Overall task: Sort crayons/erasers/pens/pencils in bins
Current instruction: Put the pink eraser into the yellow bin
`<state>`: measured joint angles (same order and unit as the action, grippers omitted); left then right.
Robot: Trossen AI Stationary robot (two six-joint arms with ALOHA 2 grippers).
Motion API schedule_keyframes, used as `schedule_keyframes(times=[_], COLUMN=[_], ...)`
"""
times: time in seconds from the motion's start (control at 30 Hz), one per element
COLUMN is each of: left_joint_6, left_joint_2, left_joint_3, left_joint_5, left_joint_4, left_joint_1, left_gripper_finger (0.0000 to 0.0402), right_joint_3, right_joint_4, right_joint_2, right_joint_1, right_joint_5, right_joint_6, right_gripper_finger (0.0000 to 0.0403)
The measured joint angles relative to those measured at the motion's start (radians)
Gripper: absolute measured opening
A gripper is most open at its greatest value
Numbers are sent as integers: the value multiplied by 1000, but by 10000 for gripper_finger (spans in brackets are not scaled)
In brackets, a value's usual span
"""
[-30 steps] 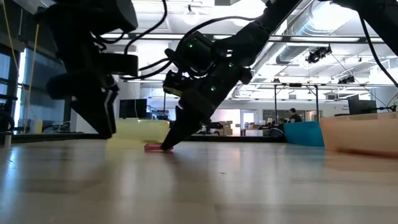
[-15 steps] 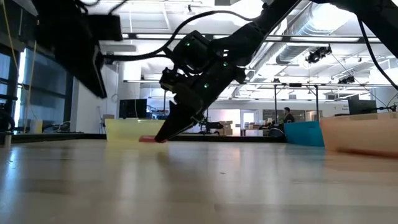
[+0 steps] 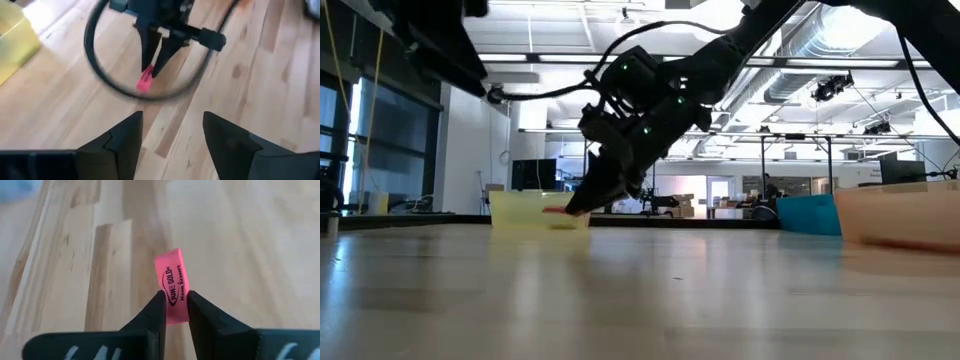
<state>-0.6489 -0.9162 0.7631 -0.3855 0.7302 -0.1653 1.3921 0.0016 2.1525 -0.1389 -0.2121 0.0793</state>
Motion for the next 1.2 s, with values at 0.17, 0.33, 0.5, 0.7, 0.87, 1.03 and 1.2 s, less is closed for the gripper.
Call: schedule_keyframes(times=[0.17,0.33,0.5,0.7,0.87,1.03,1.2], left_joint_6=[-80,-79,-31,-9,21,32,40], left_joint_2=[154,284,355,398,404,405,404], left_joint_3=[0,0,0,0,0,-1,-1], left_joint_5=[-35,-93,-153,-180,-180,-180,-180], left_joint_4=[53,62,62,62,51,49,50], left_joint_1=[-1,-2,-2,-2,-2,-2,-2], left_gripper_finger=[158,100,38,7,2,1,0], right_joint_3=[90,329,583,900,874,837,837], right_joint_4=[-62,-216,-320,-505,-477,-465,-428], right_joint_2=[-21,-12,71,297,355,354,353], right_joint_1=[-47,-106,-185,-251,-277,-289,-285], right_joint_5=[0,57,153,168,160,185,178], right_joint_6=[52,40,40,54,134,149,162], right_gripper_finger=[46,46,46,46,46,50,84])
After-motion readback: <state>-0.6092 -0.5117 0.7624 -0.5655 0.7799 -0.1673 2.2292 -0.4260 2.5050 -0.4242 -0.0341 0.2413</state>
